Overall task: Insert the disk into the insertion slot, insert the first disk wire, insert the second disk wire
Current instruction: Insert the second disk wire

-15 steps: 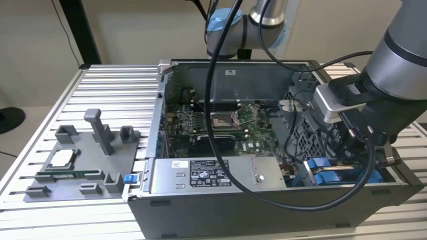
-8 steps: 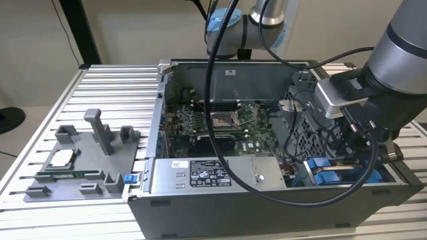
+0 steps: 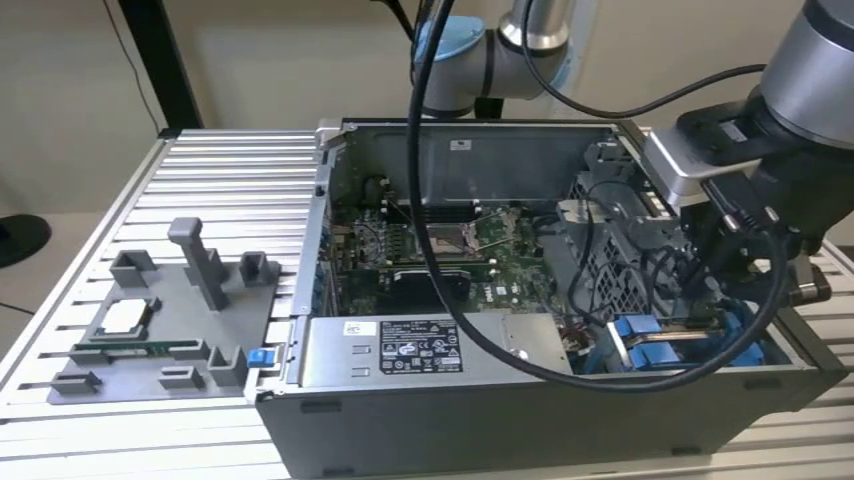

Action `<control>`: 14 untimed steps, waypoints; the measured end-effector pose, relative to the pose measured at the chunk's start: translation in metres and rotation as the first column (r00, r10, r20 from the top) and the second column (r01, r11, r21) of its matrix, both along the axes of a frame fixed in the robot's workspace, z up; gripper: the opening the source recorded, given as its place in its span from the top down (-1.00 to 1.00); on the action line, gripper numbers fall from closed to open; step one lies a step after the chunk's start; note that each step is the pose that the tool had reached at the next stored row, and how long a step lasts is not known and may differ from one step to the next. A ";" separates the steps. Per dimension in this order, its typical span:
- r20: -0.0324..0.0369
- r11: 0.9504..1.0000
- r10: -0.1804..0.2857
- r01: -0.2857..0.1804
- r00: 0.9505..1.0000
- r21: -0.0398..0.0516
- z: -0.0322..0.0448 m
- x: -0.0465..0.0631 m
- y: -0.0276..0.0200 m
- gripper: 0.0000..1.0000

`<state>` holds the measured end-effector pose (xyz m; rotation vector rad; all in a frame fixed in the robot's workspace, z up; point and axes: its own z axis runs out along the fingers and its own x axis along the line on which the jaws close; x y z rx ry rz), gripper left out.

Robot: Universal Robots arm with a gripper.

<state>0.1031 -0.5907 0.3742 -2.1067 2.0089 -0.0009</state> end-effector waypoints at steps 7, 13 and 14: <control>0.000 1.000 0.000 0.000 1.000 -0.025 -0.0027 0.000 -0.0005 1.00; 0.002 0.999 0.000 0.000 1.000 -0.048 -0.0101 0.000 -0.0004 1.00; 0.002 0.999 0.000 0.000 1.000 -0.050 -0.0118 0.000 -0.0004 1.00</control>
